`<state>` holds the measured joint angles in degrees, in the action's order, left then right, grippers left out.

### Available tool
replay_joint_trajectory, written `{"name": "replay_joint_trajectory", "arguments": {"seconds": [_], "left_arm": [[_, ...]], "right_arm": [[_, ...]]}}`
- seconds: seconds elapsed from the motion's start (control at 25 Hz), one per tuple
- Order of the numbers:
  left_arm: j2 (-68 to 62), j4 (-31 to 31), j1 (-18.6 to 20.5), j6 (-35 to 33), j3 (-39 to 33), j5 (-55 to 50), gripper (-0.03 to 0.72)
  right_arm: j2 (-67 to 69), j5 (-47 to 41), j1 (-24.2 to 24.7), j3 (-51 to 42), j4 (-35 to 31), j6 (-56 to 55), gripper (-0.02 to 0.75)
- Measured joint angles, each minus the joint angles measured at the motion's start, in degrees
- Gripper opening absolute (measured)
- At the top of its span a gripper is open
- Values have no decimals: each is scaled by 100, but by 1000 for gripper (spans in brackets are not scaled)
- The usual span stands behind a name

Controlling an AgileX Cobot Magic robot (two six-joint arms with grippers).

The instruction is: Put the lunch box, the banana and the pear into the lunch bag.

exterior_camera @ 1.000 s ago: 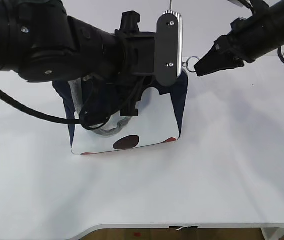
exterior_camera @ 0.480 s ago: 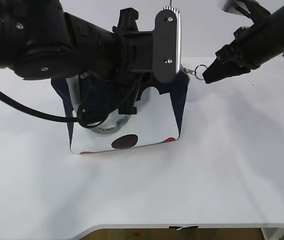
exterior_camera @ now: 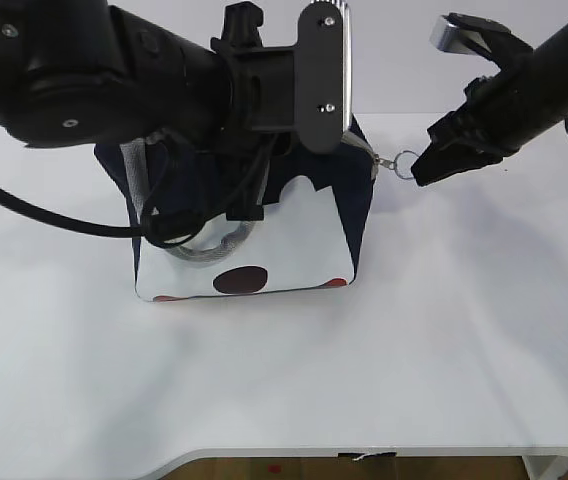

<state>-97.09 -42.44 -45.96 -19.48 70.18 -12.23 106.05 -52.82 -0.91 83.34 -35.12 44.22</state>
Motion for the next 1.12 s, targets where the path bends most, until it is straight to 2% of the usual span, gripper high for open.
{"name": "replay_joint_trajectory", "arguments": {"seconds": [0.76, 0.88, 1.04, 1.12], "left_arm": [[83, 161, 0, 0, 0, -99, 36], [135, 330, 0, 0, 0, -121, 126], [204, 599, 4, 0, 0, -108, 305], [204, 728, 4, 0, 0, -94, 352]], "right_arm": [[367, -60, -5, 12, 93, -189, 23], [393, -73, -5, 12, 116, -193, 100], [401, -73, 5, 12, 47, -193, 289], [401, -61, 5, 12, -65, -193, 365]]}}
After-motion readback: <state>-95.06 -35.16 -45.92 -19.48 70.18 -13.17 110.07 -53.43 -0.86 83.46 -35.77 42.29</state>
